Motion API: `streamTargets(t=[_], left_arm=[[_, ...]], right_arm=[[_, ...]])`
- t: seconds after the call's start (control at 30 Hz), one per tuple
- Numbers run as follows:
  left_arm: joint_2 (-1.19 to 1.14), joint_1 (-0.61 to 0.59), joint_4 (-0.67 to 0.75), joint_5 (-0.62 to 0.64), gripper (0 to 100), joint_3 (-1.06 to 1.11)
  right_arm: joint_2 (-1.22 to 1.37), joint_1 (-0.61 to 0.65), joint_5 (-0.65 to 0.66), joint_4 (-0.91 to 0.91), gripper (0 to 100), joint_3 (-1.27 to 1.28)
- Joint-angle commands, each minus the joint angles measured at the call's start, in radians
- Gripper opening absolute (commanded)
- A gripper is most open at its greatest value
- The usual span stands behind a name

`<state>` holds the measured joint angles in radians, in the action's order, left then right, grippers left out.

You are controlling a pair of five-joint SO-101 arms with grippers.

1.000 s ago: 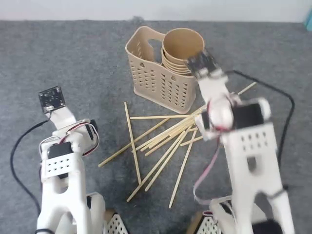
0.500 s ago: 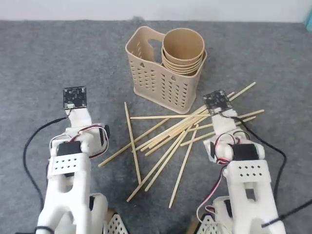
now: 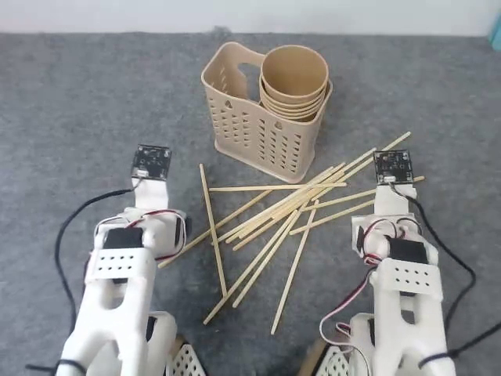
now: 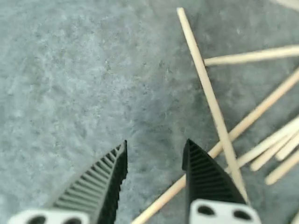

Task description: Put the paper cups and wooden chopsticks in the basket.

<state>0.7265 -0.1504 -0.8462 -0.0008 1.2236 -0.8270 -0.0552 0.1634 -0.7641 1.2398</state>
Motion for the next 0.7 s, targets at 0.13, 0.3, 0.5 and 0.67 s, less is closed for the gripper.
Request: streamTargets(t=[0.13,0.3,0.5,0.67], left_arm=[[0.02,-0.011,-0.048,0.232,19,-0.122],[0.018,0.066,-0.057,0.293,19,-0.159],[0.003,0.124,-0.055,0.394,19,-0.257],[-0.21,0.126,-0.097,0.427,19,-0.435]], right_arm=[[0.002,-0.016,-0.014,0.024,12.3,-0.006],[0.002,0.024,-0.003,0.036,12.3,0.014],[0.002,0.031,0.028,0.053,12.3,0.028],[0.002,0.031,0.028,0.053,12.3,0.028]])
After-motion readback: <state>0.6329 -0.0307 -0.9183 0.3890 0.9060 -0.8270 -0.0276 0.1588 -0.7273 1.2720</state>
